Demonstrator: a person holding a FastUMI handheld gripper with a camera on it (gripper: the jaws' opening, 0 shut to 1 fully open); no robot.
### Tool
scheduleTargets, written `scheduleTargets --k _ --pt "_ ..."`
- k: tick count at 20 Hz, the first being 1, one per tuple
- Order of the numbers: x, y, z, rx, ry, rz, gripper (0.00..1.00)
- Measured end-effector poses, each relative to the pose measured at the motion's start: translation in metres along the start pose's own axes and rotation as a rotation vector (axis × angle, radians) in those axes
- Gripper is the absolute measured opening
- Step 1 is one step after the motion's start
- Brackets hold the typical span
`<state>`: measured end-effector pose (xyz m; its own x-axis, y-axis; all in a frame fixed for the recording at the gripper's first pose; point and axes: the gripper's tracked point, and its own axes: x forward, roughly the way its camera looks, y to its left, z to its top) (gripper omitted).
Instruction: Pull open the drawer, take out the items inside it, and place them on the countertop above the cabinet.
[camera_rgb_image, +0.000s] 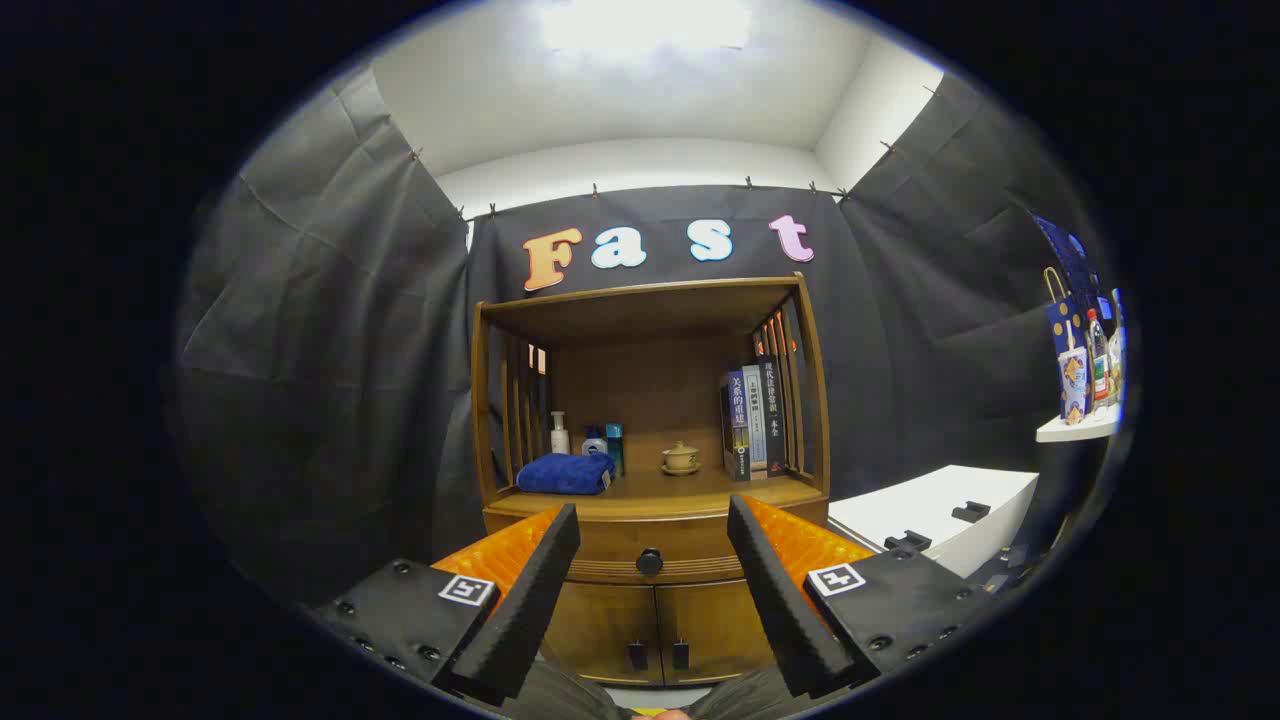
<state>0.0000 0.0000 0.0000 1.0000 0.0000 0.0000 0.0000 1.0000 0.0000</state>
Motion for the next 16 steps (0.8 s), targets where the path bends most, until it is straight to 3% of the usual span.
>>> scheduleTargets --k 16 --pt "-0.0013 0.0010 -0.0011 -0.003 -0.006 -0.001 0.98"
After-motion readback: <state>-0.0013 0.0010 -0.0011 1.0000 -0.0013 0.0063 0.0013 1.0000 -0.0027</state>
